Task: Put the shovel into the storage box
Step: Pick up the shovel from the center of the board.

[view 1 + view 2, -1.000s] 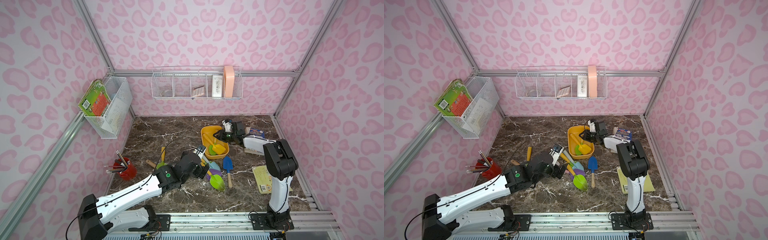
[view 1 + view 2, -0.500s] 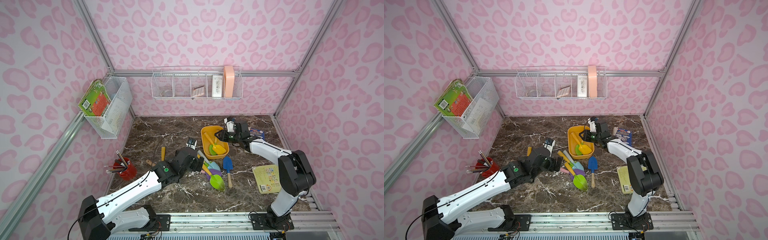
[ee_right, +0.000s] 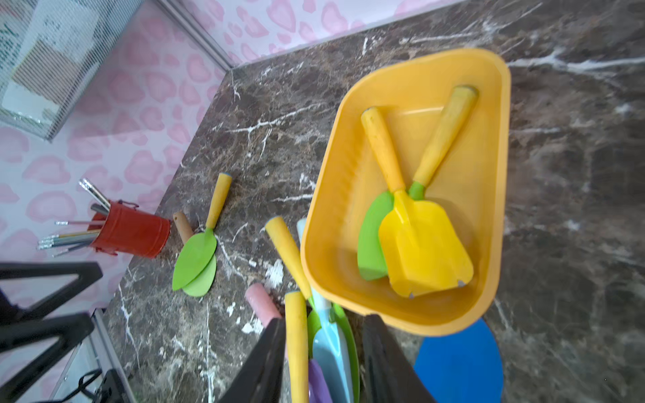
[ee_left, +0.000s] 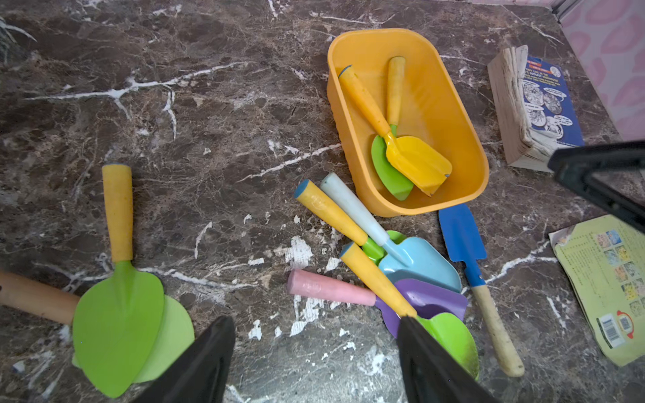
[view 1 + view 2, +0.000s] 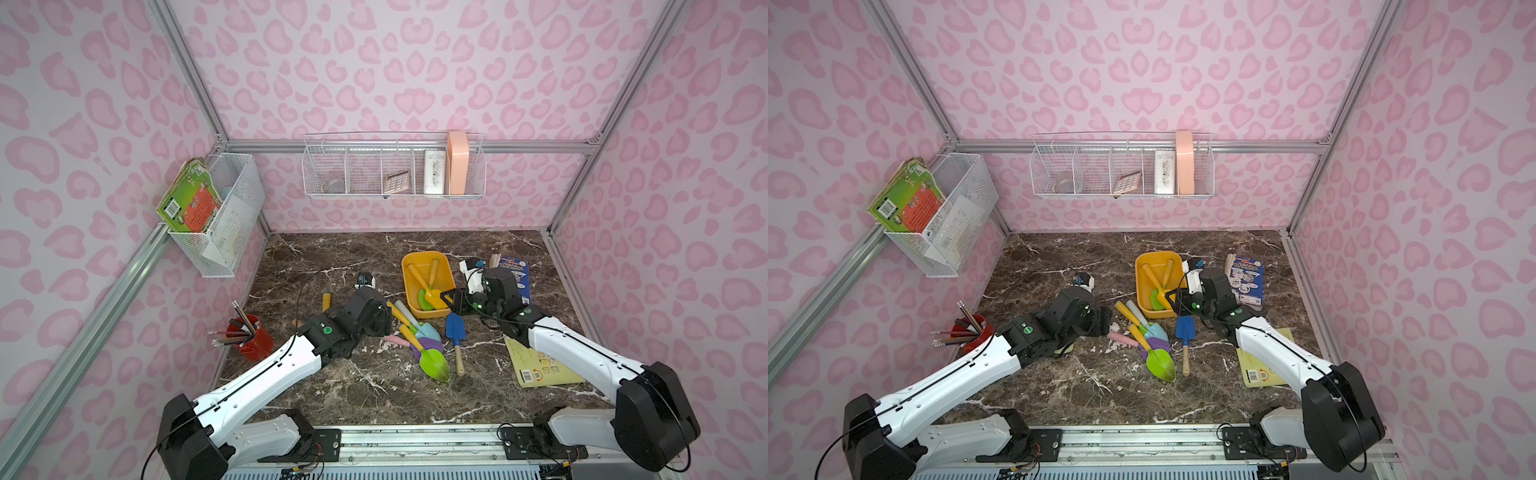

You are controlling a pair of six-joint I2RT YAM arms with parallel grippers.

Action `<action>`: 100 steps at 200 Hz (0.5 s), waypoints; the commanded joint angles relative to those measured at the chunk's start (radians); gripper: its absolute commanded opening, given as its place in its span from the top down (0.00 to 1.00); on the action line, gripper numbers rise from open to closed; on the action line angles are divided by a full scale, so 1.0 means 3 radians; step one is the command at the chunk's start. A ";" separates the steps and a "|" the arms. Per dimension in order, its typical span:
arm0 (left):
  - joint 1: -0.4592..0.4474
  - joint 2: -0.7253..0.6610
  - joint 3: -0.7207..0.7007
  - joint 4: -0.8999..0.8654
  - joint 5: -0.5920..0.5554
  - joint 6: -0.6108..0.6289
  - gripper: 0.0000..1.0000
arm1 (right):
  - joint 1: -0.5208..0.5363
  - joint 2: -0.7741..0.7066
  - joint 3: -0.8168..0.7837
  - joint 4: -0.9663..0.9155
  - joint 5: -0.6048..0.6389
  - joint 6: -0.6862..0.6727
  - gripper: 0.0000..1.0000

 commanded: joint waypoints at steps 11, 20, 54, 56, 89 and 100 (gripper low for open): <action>0.0042 0.0074 -0.0037 -0.0059 0.0100 -0.0236 0.19 | 0.0129 -0.0273 -0.0230 -0.0297 0.0325 -0.0056 0.61; 0.0074 0.0100 -0.0057 -0.0108 0.0059 -0.0330 0.21 | 0.0184 -0.0359 -0.0303 -0.0306 0.0371 -0.0053 0.61; 0.0355 0.0143 -0.0186 -0.0354 0.0032 -0.0816 0.28 | 0.0410 -0.0525 -0.0438 -0.0292 0.0535 0.0017 0.61; 0.0376 0.0147 -0.0191 -0.0374 0.0034 -0.0836 0.28 | 0.0419 -0.0523 -0.0434 -0.0287 0.0543 0.0020 0.61; 0.0670 0.0225 -0.0184 -0.0490 0.0040 -0.0758 0.28 | 0.0466 -0.0394 -0.0446 -0.0158 0.0530 0.0042 0.61; 0.0806 0.0306 -0.0103 -0.0564 -0.0007 -0.0658 0.30 | 0.0475 -0.0330 -0.0443 -0.0108 0.0486 0.0058 0.62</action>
